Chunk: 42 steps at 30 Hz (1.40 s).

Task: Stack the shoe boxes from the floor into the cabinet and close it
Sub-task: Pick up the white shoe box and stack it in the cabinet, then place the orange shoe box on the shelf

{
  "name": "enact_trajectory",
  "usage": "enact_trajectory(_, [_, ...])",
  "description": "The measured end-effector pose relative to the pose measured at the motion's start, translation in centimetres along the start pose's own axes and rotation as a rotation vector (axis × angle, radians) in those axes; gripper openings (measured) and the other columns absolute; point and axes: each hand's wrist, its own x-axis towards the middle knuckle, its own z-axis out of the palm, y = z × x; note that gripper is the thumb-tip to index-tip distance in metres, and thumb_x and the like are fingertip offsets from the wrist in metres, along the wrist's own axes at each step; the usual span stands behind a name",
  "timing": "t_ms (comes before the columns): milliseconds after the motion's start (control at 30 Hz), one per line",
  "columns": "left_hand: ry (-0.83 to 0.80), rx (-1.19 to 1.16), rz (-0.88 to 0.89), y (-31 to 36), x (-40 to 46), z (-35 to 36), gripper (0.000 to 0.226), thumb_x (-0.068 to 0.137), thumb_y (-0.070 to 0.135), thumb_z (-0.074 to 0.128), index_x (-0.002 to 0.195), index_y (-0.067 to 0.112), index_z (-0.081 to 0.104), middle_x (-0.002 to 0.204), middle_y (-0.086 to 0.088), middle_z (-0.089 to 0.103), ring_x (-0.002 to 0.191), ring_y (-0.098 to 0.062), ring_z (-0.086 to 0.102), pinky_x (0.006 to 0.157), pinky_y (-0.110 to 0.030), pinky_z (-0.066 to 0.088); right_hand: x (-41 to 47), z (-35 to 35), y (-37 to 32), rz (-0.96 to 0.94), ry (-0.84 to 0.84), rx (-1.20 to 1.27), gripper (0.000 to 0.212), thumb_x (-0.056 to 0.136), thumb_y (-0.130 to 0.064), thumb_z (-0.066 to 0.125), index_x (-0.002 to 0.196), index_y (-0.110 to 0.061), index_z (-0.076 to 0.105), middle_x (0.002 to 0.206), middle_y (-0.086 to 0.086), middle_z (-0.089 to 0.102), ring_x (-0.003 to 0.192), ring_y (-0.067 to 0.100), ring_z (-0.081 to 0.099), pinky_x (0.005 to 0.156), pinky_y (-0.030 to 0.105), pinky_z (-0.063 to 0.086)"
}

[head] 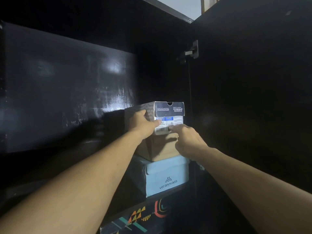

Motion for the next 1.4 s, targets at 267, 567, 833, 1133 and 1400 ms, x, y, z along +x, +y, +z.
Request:
enact_trajectory(267, [-0.067, 0.102, -0.016, -1.7, 1.0, 0.0, 0.070, 0.081, 0.026, 0.076, 0.141, 0.006, 0.044, 0.137, -0.011, 0.054, 0.126, -0.024, 0.051, 0.100, -0.027, 0.039, 1.5, 1.2, 0.2, -0.022, -0.203, -0.156, 0.077, 0.083, 0.001, 0.039, 0.153, -0.025, 0.023, 0.159, -0.003, 0.025, 0.139, 0.030, 0.031, 0.108, 0.041, 0.039])
enact_trajectory(567, [-0.114, 0.140, -0.058, -1.5, -0.2, 0.2, 0.019, 0.081, 0.032, 0.075, 0.089, 0.024, 0.060, 0.103, 0.002, 0.054, 0.092, -0.015, 0.049, 0.082, -0.024, 0.039, 0.5, -0.1, 1.4, -0.017, -0.272, -0.094, 0.075, 0.084, 0.001, 0.039, 0.153, -0.025, 0.023, 0.149, 0.007, 0.036, 0.135, 0.027, 0.037, 0.097, 0.029, 0.041])
enact_trajectory(833, [-0.183, 0.193, 0.045, 2.1, -8.4, -0.5, 0.041, 0.076, 0.032, 0.078, 0.113, 0.019, 0.066, 0.105, 0.003, 0.065, 0.104, -0.020, 0.060, 0.085, -0.024, 0.049, -7.0, -6.6, 3.6, 0.103, -0.208, -0.059, 0.067, 0.085, -0.028, 0.069, 0.146, -0.022, 0.042, 0.136, 0.007, 0.057, 0.115, 0.023, 0.060, 0.094, 0.028, 0.047])
enact_trajectory(1133, [-0.895, 0.162, -0.115, 9.5, -26.3, 6.7, 0.074, 0.070, 0.052, 0.079, 0.130, 0.016, 0.054, 0.126, 0.000, 0.056, 0.113, -0.021, 0.054, 0.090, -0.036, 0.050, -26.6, -16.5, 9.3, 0.331, -0.251, -0.097, 0.057, 0.085, -0.034, 0.071, 0.137, -0.019, 0.052, 0.122, -0.001, 0.064, 0.103, 0.016, 0.063, 0.090, 0.027, 0.049])
enact_trajectory(1400, [-1.424, 0.096, -0.031, 17.1, -46.0, 15.9, 0.042, 0.082, 0.037, 0.074, 0.115, 0.016, 0.059, 0.104, 0.011, 0.058, 0.066, -0.005, 0.049, 0.050, -0.006, 0.046, -47.7, -25.6, 17.4, 0.747, -0.267, -0.208, 0.047, 0.082, -0.029, 0.075, 0.126, -0.016, 0.063, 0.113, 0.005, 0.071, 0.085, 0.011, 0.062, 0.079, 0.019, 0.043])
